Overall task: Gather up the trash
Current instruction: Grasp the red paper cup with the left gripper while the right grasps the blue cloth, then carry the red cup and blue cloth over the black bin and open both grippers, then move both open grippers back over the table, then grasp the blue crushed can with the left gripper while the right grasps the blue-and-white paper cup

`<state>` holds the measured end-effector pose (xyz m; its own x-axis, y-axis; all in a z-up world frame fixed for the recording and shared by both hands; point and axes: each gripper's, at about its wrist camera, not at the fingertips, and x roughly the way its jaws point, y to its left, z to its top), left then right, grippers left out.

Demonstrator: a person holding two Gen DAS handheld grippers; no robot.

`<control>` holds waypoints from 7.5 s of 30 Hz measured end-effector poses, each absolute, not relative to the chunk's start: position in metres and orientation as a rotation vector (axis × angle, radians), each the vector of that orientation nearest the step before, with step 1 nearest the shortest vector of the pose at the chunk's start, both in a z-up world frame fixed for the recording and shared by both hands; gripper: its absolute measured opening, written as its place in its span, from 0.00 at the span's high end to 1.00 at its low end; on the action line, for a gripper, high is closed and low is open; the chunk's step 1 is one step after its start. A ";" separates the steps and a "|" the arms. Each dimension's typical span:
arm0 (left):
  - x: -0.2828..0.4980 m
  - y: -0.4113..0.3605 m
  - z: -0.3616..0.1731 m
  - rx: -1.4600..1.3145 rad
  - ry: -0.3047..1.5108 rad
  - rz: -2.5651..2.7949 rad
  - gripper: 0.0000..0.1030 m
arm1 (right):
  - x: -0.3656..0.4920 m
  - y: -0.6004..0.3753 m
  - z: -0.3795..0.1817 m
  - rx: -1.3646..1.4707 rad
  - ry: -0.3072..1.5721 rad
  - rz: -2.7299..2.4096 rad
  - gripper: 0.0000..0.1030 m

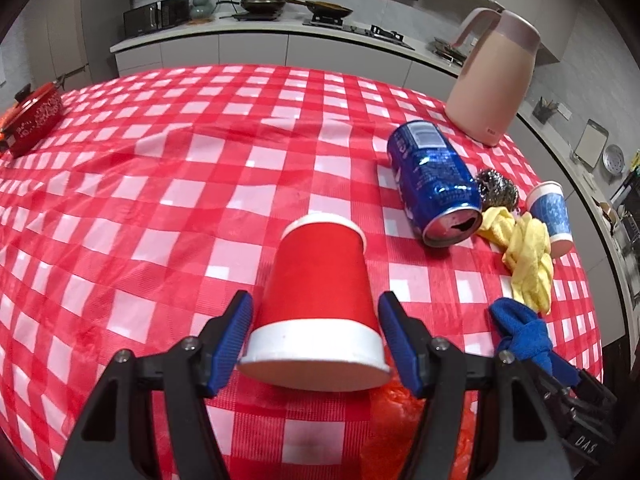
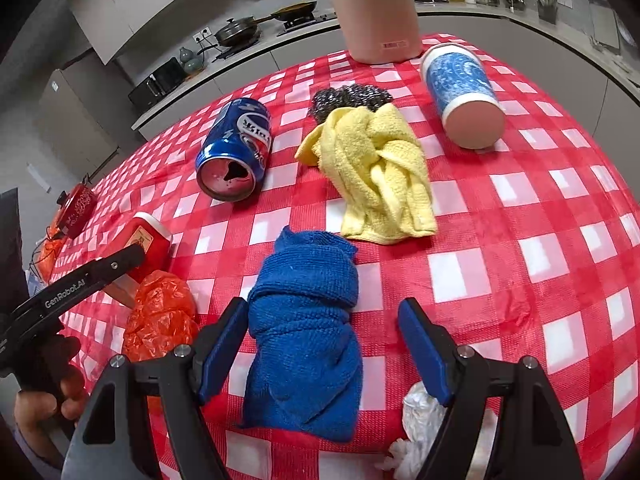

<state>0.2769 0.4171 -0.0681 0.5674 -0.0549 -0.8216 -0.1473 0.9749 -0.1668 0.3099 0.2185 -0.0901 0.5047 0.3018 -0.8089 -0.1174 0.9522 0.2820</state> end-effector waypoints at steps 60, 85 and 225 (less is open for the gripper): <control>0.256 0.075 -0.004 -0.233 0.843 -0.313 0.56 | 0.265 -0.127 -0.006 0.363 0.749 0.066 0.55; 0.291 -0.150 -0.089 -0.044 1.120 -0.492 0.53 | 0.266 -0.334 -0.104 0.456 0.947 -0.130 0.55; 0.406 0.326 -0.074 -0.221 0.993 0.098 0.35 | 0.499 0.101 -0.086 0.178 0.998 0.199 0.32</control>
<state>0.4061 0.3261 -0.0742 0.5439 -0.0186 -0.8390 -0.1827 0.9731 -0.1401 0.4987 0.1011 -0.0862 0.5266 0.2466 -0.8136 -0.0843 0.9674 0.2387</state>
